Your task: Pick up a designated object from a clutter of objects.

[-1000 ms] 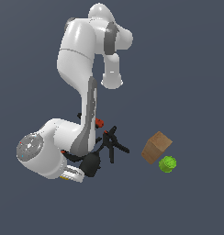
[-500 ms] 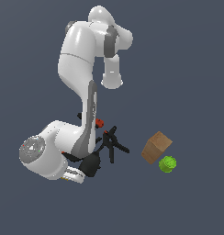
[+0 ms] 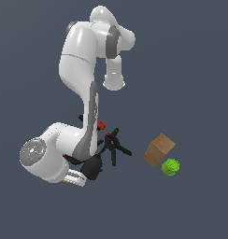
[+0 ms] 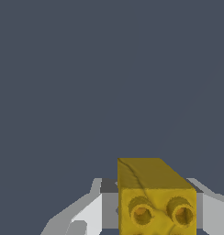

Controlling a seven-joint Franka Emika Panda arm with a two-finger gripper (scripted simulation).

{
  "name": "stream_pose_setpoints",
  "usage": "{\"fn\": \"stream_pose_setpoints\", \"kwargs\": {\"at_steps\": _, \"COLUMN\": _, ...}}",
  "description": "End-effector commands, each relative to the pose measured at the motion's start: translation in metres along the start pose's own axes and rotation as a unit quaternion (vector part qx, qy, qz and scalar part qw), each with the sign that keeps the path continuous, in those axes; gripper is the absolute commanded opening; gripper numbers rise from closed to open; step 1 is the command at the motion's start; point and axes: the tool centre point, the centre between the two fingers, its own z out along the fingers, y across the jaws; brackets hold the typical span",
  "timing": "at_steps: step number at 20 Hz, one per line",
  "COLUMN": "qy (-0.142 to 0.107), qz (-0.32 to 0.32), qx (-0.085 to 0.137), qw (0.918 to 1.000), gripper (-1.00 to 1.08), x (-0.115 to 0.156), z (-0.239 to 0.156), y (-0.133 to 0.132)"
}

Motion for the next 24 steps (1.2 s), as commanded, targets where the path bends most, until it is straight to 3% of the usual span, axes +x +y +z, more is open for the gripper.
{"fn": "stream_pose_setpoints", "kwargs": {"at_steps": 1, "qy": 0.0, "qz": 0.0, "qx": 0.0, "qw": 1.0, "gripper": -1.0, "x": 0.0, "z": -0.002, "y": 0.0}}
{"fn": "stream_pose_setpoints", "kwargs": {"at_steps": 12, "qy": 0.0, "qz": 0.0, "qx": 0.0, "qw": 1.0, "gripper": -1.0, "x": -0.01, "z": -0.047, "y": -0.001}}
{"fn": "stream_pose_setpoints", "kwargs": {"at_steps": 24, "qy": 0.0, "qz": 0.0, "qx": 0.0, "qw": 1.0, "gripper": -1.0, "x": -0.034, "z": -0.17, "y": -0.004}}
